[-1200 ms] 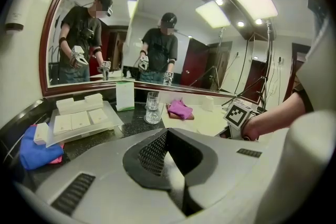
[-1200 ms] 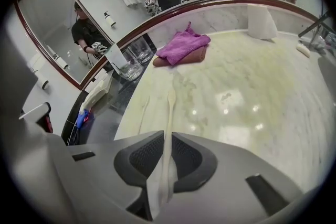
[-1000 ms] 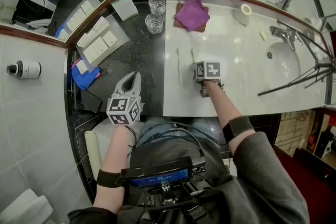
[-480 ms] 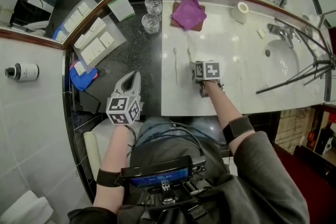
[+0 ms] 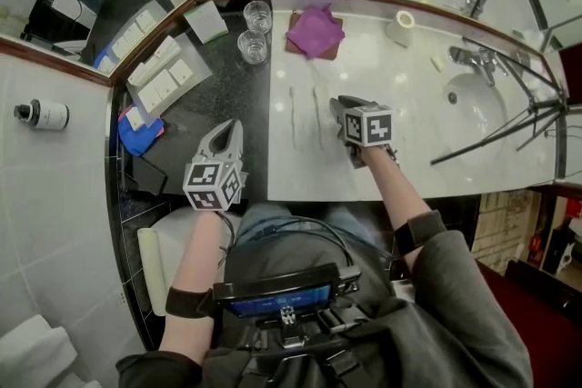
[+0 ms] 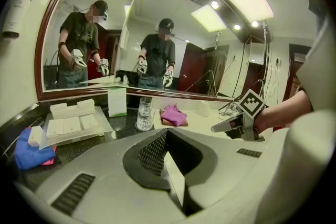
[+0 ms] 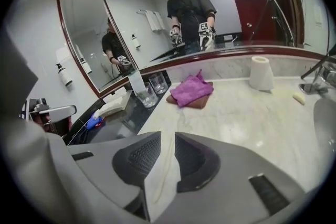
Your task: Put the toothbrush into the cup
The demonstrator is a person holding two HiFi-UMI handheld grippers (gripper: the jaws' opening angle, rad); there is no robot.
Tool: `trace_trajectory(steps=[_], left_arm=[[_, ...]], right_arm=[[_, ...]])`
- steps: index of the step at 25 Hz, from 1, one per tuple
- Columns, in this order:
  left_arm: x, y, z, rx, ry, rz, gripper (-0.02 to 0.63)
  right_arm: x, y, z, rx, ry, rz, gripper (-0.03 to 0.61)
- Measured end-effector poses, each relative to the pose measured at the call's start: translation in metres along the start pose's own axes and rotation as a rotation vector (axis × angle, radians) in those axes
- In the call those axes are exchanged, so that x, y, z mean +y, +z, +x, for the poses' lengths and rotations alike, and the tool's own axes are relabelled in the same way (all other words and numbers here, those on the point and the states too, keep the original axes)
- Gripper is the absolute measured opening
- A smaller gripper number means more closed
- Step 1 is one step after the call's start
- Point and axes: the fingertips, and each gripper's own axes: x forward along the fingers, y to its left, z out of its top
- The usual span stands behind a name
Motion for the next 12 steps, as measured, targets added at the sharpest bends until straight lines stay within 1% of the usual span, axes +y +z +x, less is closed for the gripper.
trace_trajectory(steps=[5,8,12], left_arm=[[-0.011,0.005,-0.002,-0.023,0.008,-0.002,0.003],[-0.018,0.006,-0.002,-0.034,0.012,-0.005,0.003],[-0.028,0.007,-0.003,-0.043,0.017,0.002,0.003]], right_arm=[[0.01,0.045,-0.041,-0.153,0.05,-0.067,0.019],[0.018,0.058,-0.062,-0.216,0.083,-0.122,0.017],[0.025,0.059,-0.085,-0.268,0.109,-0.205,0.017]])
